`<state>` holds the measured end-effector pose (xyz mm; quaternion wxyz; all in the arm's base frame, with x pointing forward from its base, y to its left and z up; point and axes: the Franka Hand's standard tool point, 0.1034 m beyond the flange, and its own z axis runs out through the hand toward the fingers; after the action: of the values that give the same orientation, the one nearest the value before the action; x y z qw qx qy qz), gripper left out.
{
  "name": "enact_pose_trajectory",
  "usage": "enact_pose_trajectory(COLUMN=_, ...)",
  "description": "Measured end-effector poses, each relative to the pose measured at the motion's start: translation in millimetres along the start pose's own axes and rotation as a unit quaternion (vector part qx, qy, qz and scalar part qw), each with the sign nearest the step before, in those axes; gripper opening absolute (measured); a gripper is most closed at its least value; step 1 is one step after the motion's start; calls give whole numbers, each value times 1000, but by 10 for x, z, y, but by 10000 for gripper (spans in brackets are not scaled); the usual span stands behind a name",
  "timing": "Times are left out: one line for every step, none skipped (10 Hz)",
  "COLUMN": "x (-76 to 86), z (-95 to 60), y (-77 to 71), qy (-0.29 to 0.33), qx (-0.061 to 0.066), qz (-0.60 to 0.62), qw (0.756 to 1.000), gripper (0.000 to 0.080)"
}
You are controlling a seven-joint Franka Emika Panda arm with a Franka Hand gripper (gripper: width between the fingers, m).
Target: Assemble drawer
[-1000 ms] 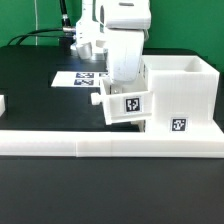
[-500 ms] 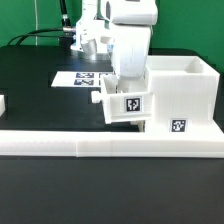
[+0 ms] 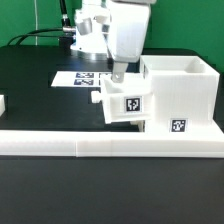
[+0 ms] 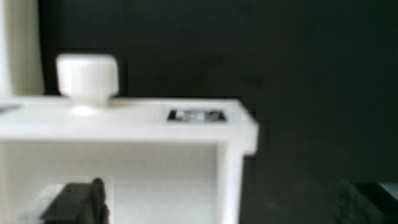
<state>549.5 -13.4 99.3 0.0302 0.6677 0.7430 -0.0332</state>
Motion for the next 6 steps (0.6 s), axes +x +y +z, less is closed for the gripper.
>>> enact_pose_trajectory(x=-64, z=-7, y=-8, qy=-1, qx=1, qz=2, qw=1000, gripper=646)
enact_pose_trajectory(x=-21, z=22, y=-14, qy=0, qx=3, qz=-1, qw=1000, gripper=649)
enact_pose_trajectory(x=-31, z=29, y=-19, qy=1, qx=3, qz=-4, qw=1000, gripper=649)
enact_pose_trajectory(x=-51, z=55, y=-34, qy=2, qx=6, qz=-4, qw=1000, gripper=649)
enact_pose_trajectory(x=-158, z=172, y=-95, qy=14, qx=15, qz=-46, qw=999, gripper=649)
enact_pose_trajectory(x=-302, z=248, y=-132, qy=47, qx=19, qz=-42, qw=998, gripper=649)
